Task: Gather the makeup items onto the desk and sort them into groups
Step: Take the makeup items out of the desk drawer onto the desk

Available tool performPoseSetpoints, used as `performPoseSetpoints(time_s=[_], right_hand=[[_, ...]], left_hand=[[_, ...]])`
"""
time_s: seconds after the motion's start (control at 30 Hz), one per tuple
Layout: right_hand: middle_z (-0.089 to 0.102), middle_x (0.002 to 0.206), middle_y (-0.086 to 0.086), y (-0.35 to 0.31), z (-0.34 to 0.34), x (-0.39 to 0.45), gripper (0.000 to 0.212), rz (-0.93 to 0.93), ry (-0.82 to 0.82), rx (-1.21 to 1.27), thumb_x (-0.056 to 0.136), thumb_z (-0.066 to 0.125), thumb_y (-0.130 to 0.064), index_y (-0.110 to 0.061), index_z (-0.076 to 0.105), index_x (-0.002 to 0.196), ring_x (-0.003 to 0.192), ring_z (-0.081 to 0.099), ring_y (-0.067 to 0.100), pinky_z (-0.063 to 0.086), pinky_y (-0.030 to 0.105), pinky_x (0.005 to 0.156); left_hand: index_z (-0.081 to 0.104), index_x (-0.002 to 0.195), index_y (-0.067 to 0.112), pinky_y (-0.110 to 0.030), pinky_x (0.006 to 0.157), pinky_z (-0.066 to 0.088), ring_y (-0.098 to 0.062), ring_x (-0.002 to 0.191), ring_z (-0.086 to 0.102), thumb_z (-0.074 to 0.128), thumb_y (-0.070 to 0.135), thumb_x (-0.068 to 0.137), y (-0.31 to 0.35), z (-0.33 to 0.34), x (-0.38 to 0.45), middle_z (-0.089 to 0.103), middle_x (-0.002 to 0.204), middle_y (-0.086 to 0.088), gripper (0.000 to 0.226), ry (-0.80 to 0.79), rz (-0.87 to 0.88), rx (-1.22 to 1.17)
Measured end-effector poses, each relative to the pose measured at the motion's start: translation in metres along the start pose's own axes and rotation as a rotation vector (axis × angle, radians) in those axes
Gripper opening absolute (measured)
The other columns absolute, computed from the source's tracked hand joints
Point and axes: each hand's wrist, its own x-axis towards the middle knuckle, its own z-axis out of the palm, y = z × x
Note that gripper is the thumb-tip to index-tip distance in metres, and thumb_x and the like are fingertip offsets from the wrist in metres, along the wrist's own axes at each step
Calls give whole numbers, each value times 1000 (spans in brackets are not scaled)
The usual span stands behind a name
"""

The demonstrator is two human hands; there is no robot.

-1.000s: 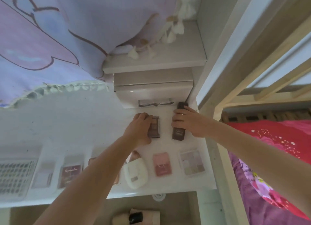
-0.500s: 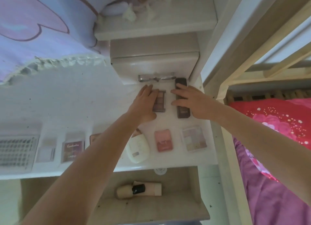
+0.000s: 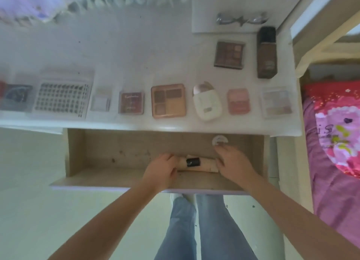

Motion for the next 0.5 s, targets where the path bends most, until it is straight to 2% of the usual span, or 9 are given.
performPoseSetpoints(time_s=[0.03,0.07,0.13,0.23,0.33,0.43,0.5], right_hand=[[45,135,15,3,12,3,46,107,-91,-31,84,51,-10,-8,46,129,123,43,29,39,32,96],[33,144,10,7,21,8,54,191,-135,-72,85,50,-14,-13,36,137,130,31,28,34,33,102],[26,147,8,11,34,17,61,273,-122,-151,84,52,-18,-19,29,141,132,24,29,33,38,104],[29,142,15,12,45,31,62,367,-58,-221,85,53,-19,-22,28,141,130,24,34,32,43,100],[26,141,18,14,50,39,55,430,-48,-219,87,48,-12,-19,30,139,126,28,38,35,44,97],[28,138,20,17,50,36,43,431,-19,-170,87,48,-11,-9,41,130,122,33,37,37,41,95],[31,137,21,18,47,28,42,408,3,-88,85,55,-14,-3,46,124,123,33,35,36,36,96]], left_hand=[[50,121,9,-29,89,41,-24,113,48,45,18,86,-8,13,2,50,124,-11,36,-104,-118,-33],[42,127,9,-33,95,39,-27,120,41,48,19,87,-13,21,5,43,131,-11,42,-195,-200,-65],[38,129,9,-37,96,38,-29,122,37,54,22,85,-17,32,13,39,134,-12,49,-242,-241,-82],[39,128,11,-38,93,39,-29,121,40,57,29,85,-13,39,27,43,132,-12,50,-237,-183,-3],[39,128,9,-39,94,38,-30,122,39,54,26,87,-8,40,37,43,132,-13,46,-264,-138,70],[41,125,7,-39,91,40,-30,121,41,52,23,89,-9,38,40,46,129,-14,41,-288,-118,88],[44,121,8,-37,86,43,-29,116,46,51,25,89,-12,32,38,51,124,-14,37,-277,-102,89]])
